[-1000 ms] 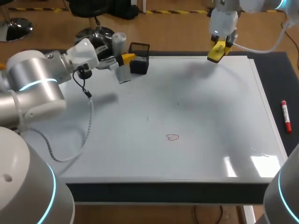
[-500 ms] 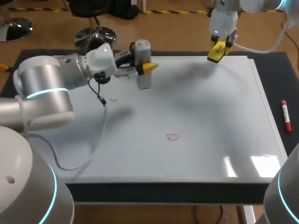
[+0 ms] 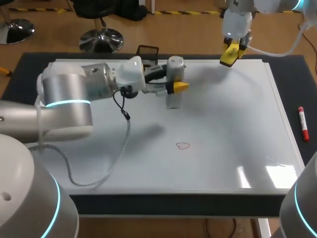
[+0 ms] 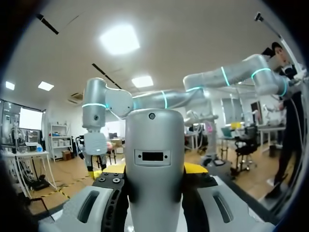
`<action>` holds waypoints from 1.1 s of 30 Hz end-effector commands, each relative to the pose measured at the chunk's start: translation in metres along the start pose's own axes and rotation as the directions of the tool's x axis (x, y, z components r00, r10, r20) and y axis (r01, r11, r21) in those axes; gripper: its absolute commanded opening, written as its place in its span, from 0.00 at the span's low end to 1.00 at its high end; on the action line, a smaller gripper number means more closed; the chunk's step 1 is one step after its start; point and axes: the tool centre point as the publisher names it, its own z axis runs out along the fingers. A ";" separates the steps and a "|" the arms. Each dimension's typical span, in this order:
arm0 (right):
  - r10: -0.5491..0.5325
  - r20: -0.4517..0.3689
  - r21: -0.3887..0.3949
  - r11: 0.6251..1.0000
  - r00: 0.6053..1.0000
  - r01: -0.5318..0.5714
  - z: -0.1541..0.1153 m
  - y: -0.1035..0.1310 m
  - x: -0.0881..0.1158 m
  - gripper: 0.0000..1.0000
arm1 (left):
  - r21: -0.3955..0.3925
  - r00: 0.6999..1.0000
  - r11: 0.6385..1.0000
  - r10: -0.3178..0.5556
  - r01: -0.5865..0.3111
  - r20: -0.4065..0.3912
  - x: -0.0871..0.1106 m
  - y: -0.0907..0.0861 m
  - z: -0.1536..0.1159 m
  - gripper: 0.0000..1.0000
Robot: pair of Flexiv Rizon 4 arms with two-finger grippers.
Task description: Pick up the inspection probe, press it on each red-marked spot on the whiteboard one by one, put down the probe, pick up the eraser, and wipe off all the red marks.
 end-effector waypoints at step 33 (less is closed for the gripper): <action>-0.002 -0.005 0.001 1.000 1.000 0.002 -0.001 -0.001 0.000 0.00 | 0.018 0.990 0.990 -0.138 0.139 -0.024 0.080 0.061 0.010 0.00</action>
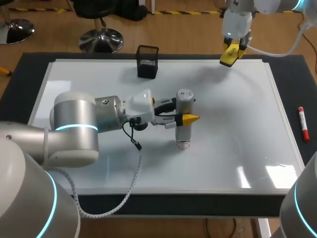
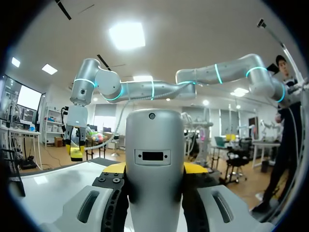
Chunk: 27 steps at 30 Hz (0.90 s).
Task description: Pick up the inspection probe, press it on each red-marked spot on the whiteboard one by one, put down the probe, pick up the eraser, and wipe off all the red marks.
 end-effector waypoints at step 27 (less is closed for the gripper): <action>-0.002 -0.005 0.001 1.000 1.000 0.002 -0.001 -0.001 -0.001 0.00 | 0.004 0.999 1.000 -0.029 0.029 -0.014 0.007 0.029 -0.003 0.00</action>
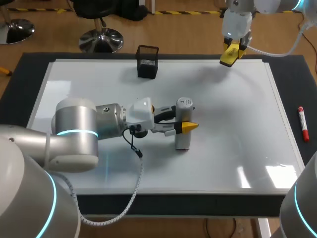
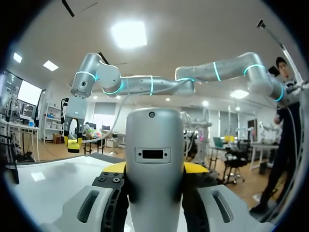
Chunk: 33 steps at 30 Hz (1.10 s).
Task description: Pick up the inspection probe, press it on each red-marked spot on the whiteboard one by one, put down the probe, pick up the eraser, and wipe off all the red marks.
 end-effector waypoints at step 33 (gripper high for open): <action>-0.002 -0.005 0.001 1.000 1.000 0.002 -0.001 -0.001 0.000 0.00 | -0.010 0.998 0.999 0.053 -0.054 -0.019 0.005 0.007 0.003 0.00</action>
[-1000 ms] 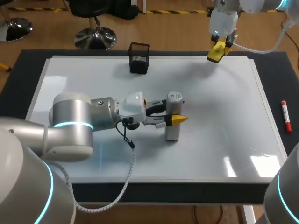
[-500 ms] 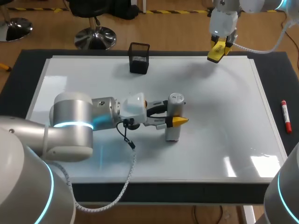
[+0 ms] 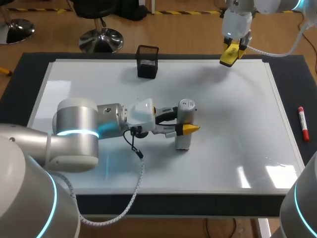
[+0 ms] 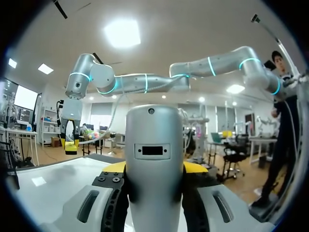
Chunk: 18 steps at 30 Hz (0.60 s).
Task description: Pick up the inspection probe, press it on each red-marked spot on the whiteboard one by one, put down the probe, pick up the eraser, and wipe off all the red marks.
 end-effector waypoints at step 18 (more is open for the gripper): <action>-0.002 -0.005 0.001 1.000 1.000 0.002 -0.001 -0.001 0.000 0.00 | 0.048 0.981 0.989 0.134 -0.142 0.142 -0.046 -0.055 -0.040 0.00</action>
